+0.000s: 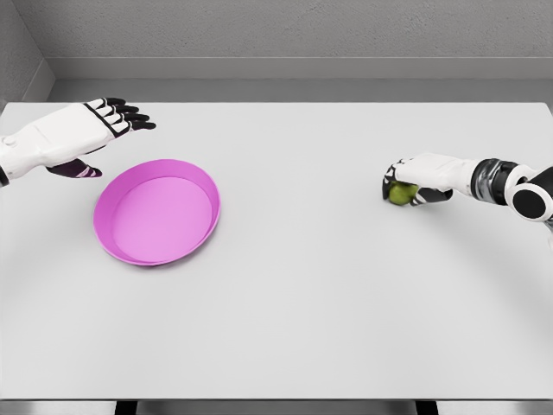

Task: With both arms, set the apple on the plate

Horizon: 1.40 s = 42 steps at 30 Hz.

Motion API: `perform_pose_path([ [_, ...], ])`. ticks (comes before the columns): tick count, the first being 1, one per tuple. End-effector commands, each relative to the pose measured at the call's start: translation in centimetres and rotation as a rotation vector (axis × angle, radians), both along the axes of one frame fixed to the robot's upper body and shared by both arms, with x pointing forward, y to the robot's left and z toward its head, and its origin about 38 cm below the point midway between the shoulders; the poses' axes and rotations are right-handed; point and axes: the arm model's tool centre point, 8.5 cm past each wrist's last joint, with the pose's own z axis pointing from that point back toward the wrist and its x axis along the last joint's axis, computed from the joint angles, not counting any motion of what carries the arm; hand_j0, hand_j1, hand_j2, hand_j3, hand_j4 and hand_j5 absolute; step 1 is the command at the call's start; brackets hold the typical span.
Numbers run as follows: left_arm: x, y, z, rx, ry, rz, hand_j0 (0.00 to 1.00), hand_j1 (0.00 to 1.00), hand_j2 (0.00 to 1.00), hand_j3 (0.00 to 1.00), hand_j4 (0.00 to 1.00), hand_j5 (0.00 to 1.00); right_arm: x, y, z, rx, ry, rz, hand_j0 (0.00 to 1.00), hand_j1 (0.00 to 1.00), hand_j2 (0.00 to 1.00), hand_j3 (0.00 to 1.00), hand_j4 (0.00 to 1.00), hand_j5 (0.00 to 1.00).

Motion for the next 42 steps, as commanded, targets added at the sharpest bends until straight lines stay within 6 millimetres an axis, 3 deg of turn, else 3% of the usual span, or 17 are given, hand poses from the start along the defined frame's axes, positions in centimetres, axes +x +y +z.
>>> perform_pose_path([
  [1, 0.0, 0.1, 0.1, -0.007, 0.0, 0.002, 1.0, 1.0, 1.0, 1.0, 1.0, 1.0, 0.0, 0.1, 0.1, 0.005, -0.002, 0.004, 0.44, 0.44, 0.44, 0.44, 0.44, 0.44],
  [19, 0.1, 0.1, 0.2, -0.008, -0.002, 0.004, 1.0, 1.0, 1.0, 1.0, 1.0, 1.0, -0.6, 2.0, 2.5, 0.041, -0.056, 0.067, 0.43, 0.43, 0.43, 0.43, 0.43, 0.43],
  [30, 0.0, 0.1, 0.2, -0.008, -0.003, 0.002, 1.0, 1.0, 1.0, 1.0, 1.0, 1.0, -3.4, 7.0, 5.0, 0.099, -0.128, 0.263, 0.43, 0.43, 0.43, 0.43, 0.43, 0.43],
  [36, 0.0, 0.2, 0.2, -0.006, -0.003, 0.005, 1.0, 1.0, 1.0, 1.0, 1.0, 1.0, -5.4, 10.3, 4.9, 0.147, -0.134, 0.36, 0.43, 0.43, 0.43, 0.43, 0.43, 0.43],
  [42, 0.1, 0.1, 0.2, -0.008, -0.002, 0.004, 1.0, 1.0, 1.0, 1.0, 1.0, 1.0, -5.7, 12.3, 4.9, 0.19, -0.135, 0.391, 0.43, 0.43, 0.43, 0.43, 0.43, 0.43],
])
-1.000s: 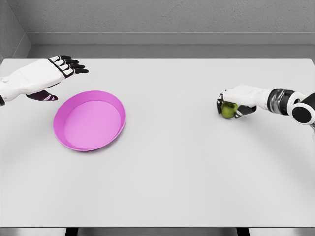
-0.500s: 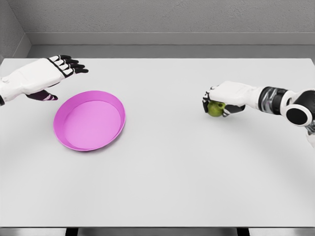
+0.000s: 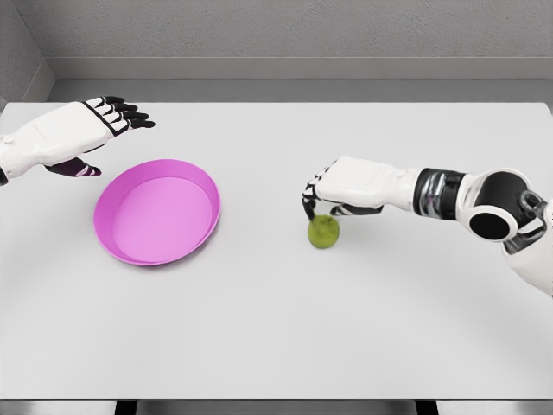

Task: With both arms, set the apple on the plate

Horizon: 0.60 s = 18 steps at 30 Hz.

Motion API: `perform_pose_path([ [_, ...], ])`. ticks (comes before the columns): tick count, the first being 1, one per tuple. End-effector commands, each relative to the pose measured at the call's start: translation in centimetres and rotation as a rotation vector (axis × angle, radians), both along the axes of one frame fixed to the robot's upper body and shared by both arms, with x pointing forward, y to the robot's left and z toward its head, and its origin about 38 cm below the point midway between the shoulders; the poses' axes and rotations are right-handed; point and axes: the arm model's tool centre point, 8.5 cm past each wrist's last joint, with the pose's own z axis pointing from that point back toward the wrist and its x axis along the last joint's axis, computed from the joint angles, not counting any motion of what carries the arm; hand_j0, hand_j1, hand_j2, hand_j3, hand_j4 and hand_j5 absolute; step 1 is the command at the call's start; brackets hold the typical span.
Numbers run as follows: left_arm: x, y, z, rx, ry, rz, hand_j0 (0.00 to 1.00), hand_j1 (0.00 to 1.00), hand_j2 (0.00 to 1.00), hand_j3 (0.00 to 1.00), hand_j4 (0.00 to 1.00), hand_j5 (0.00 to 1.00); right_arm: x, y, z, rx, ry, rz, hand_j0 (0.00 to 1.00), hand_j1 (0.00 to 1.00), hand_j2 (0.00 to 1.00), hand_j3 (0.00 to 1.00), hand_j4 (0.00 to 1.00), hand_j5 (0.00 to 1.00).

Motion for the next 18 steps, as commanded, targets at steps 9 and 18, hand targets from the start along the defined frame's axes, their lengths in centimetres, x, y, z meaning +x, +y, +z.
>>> perform_pose_path([
  [9, 0.0, 0.0, 0.1, -0.007, -0.001, 0.001, 1.0, 1.0, 1.0, 1.0, 1.0, 1.0, 0.4, 0.1, 1.3, 0.019, -0.028, -0.011, 0.56, 0.56, 0.56, 0.56, 0.56, 0.56],
  [18, 0.0, -0.8, 0.3, -0.014, -0.014, -0.018, 1.0, 1.0, 1.0, 1.0, 1.0, 1.0, 2.6, -14.1, 8.2, 0.046, -0.195, -0.335, 1.0, 1.0, 1.0, 1.0, 1.0, 1.0],
])
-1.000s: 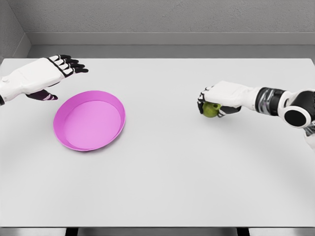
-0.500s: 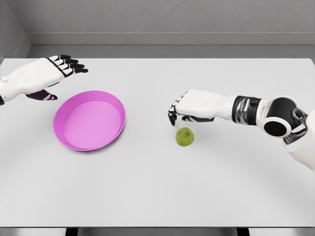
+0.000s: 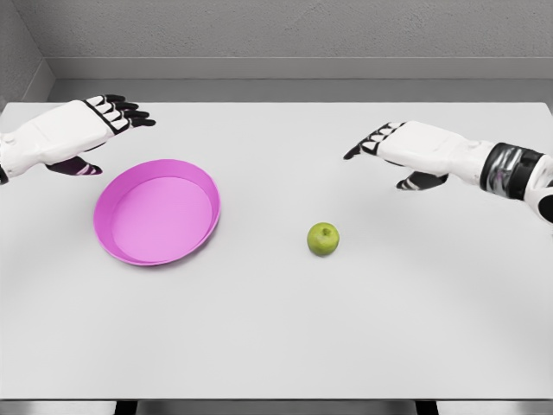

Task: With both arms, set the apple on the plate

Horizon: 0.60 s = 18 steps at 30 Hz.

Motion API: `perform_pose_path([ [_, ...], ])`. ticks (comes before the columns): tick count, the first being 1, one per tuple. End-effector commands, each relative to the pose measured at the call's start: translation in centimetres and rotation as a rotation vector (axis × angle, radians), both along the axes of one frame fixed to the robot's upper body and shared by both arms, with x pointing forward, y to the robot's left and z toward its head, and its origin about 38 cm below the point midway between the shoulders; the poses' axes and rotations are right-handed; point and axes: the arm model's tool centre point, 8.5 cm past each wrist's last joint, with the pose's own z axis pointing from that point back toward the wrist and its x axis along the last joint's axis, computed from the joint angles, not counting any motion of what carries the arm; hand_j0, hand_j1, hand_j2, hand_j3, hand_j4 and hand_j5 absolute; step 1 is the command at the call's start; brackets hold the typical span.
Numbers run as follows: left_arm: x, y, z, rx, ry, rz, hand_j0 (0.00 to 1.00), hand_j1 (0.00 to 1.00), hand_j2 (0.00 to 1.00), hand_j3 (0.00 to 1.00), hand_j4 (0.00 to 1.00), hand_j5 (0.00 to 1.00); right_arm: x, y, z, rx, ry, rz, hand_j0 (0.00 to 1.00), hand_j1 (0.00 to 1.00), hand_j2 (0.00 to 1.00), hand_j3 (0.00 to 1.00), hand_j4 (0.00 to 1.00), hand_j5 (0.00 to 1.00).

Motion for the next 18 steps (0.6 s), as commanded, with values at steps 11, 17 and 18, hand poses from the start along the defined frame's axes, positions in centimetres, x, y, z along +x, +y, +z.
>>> perform_pose_path([
  [11, -2.8, -8.7, 2.2, 0.147, -0.194, -0.243, 1.0, 1.0, 1.0, 1.0, 1.0, 1.0, 0.9, -5.5, 1.4, 0.03, -0.065, -0.019, 1.0, 1.0, 1.0, 1.0, 1.0, 1.0],
  [17, -3.2, -15.6, 1.0, 0.109, -0.184, -0.396, 1.0, 1.0, 1.0, 1.0, 1.0, 1.0, 0.0, -5.4, 1.0, 0.016, -0.059, -0.007, 1.0, 1.0, 1.0, 1.0, 1.0, 1.0],
  [18, -3.4, -16.7, 0.5, 0.111, -0.165, -0.433, 1.0, 1.0, 1.0, 1.0, 1.0, 1.0, 0.0, -5.4, 1.1, 0.015, -0.06, -0.006, 1.0, 1.0, 1.0, 1.0, 1.0, 1.0],
])
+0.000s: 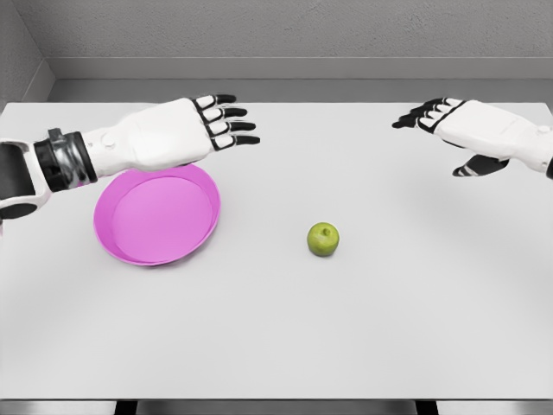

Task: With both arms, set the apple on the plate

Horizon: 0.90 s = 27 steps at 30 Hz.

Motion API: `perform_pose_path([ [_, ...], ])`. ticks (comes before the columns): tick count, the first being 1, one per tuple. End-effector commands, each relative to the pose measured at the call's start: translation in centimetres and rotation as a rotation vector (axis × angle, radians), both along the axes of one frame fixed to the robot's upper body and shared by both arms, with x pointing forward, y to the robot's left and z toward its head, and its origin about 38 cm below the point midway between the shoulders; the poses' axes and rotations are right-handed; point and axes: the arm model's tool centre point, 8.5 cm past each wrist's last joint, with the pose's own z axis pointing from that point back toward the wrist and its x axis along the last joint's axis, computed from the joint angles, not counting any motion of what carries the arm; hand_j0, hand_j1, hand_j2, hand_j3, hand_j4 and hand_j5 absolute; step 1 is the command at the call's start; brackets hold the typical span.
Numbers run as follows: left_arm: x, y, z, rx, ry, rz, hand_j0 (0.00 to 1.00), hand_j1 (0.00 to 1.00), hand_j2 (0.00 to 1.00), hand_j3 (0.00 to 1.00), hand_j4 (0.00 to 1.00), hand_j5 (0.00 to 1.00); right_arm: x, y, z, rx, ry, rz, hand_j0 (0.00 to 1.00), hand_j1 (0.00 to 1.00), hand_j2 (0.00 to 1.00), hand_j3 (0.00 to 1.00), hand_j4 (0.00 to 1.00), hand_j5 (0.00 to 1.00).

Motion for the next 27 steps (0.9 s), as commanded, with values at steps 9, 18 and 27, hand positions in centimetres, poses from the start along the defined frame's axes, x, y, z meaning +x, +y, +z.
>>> perform_pose_path([
  [9, -2.4, -9.8, -4.5, 0.119, 0.105, -0.236, 1.0, 1.0, 1.0, 1.0, 1.0, 1.0, -0.7, -0.3, -0.3, 0.006, -0.001, 0.007, 1.0, 1.0, 1.0, 1.0, 1.0, 1.0],
  [18, -3.0, -12.7, -4.4, 0.194, 0.089, -0.329, 1.0, 1.0, 1.0, 1.0, 1.0, 1.0, -0.9, -0.1, -0.3, 0.004, -0.003, 0.012, 1.0, 1.0, 1.0, 1.0, 1.0, 1.0],
  [27, -3.2, -14.3, -4.9, 0.214, 0.127, -0.377, 1.0, 1.0, 1.0, 1.0, 1.0, 1.0, -0.9, 0.0, -0.4, 0.007, -0.002, 0.014, 1.0, 1.0, 1.0, 1.0, 1.0, 1.0],
])
